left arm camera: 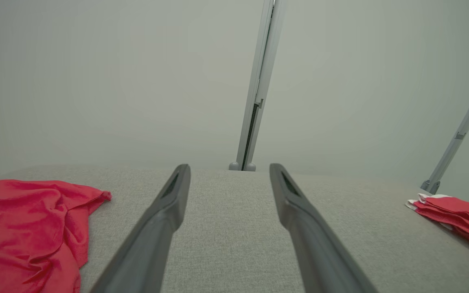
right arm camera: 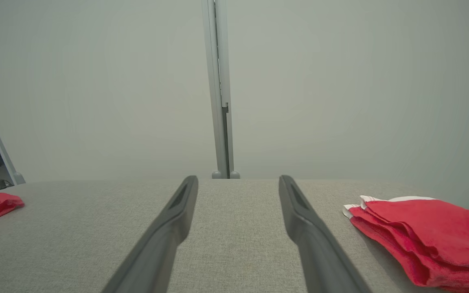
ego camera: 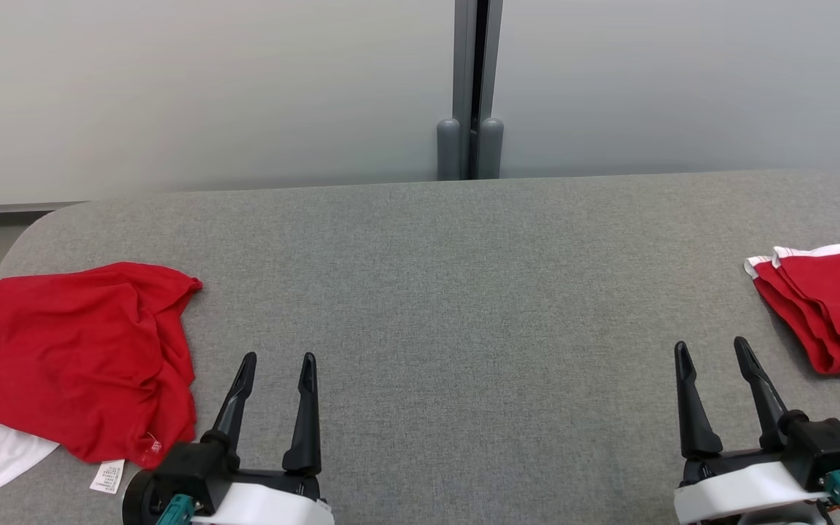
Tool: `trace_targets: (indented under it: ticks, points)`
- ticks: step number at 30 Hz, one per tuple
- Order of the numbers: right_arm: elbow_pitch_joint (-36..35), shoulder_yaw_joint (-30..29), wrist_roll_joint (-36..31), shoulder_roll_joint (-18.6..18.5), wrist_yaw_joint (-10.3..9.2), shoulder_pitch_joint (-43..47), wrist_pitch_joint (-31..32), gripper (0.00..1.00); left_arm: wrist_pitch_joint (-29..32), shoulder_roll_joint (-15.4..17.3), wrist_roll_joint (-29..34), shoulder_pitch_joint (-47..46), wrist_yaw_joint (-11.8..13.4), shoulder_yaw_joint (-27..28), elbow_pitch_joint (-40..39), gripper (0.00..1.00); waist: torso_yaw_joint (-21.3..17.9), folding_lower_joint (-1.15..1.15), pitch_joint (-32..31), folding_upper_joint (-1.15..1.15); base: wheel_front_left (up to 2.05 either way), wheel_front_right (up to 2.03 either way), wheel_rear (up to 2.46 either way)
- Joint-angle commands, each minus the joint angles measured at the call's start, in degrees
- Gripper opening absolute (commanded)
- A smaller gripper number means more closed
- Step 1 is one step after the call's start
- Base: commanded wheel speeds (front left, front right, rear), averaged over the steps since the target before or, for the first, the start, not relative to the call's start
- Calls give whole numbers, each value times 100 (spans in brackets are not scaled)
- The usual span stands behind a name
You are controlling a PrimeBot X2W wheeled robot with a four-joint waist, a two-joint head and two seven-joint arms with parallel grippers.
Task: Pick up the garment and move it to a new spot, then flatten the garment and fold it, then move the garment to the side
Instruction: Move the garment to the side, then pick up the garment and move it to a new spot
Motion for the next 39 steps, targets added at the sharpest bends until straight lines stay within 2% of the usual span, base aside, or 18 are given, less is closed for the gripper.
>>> trace_targets:
  ticks: [1,24,31,39]
  points:
    - [9,-3,56,-4,-2,16,-7,100,-1,21,27,60,-21,2,21,100,0,0,0,0,0,0,0]
    - [175,140,251,-1,-2,-7,-7,100,-1,22,-58,27,-61,-58,284,100,84,0,-80,0,0,0,0]
    - [140,438,278,-33,-2,62,-6,100,-1,22,-63,17,-23,-55,277,100,348,0,-59,0,0,0,0]
    - [126,778,389,-90,-2,128,-7,100,-1,22,-7,24,-27,36,279,100,995,0,-97,0,0,0,0]
